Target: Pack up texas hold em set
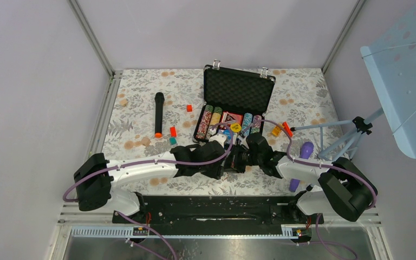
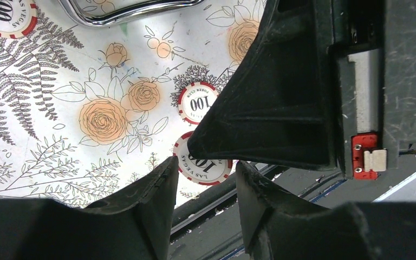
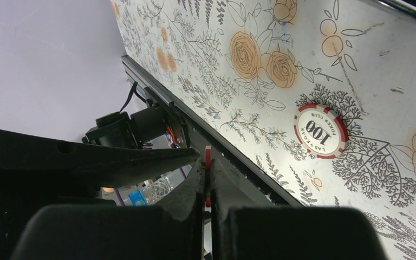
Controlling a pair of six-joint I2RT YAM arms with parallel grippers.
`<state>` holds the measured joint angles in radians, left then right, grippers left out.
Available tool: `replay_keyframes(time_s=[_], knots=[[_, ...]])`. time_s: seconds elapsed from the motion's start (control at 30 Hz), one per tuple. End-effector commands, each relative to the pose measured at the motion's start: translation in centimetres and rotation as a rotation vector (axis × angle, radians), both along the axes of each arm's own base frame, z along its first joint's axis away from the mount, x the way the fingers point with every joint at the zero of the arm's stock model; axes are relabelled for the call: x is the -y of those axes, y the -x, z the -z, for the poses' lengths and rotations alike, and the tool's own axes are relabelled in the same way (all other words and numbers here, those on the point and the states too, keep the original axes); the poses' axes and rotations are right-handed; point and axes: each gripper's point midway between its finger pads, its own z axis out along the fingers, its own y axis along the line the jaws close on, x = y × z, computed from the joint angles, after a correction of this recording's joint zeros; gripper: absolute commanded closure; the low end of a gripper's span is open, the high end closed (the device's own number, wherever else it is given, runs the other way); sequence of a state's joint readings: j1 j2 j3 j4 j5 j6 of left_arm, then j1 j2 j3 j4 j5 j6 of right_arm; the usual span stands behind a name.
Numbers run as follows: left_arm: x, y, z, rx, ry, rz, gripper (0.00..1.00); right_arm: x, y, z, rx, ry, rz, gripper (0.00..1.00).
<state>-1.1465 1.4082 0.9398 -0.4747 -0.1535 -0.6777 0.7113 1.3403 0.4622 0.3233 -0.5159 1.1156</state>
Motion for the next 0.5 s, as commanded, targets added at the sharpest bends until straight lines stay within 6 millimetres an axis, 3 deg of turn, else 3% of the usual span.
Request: replay_keyframes(time_s=[0.0,0.1,0.23,0.37,0.47], knots=[[1.2,-0.7,-2.6,0.052,0.091,-0.006,0.55,0.0,-0.3,-0.7,0.029,-0.008,-0.010,1.00],[0.8,-0.8,-3.3,0.068,0.098,-0.022,0.41,0.5,-0.6,-0.7,0.052,0.042,-0.007,1.00],[-0.2,-1.6,-6.8,0.121,0.148,-0.044,0.25,1.6,-2.5,-1.8,0.165,0.146,-0.018,1.00],[-2.9,-4.0,-9.8,0.125,0.244,-0.119,0.20,3.1,-5.1,-4.0,0.400,0.267,-0.034,1.00],[-6.3,-6.8,-10.1,0.101,0.302,-0.225,0.19,4.1,-7.6,-6.1,0.634,0.335,-0.025,1.00]])
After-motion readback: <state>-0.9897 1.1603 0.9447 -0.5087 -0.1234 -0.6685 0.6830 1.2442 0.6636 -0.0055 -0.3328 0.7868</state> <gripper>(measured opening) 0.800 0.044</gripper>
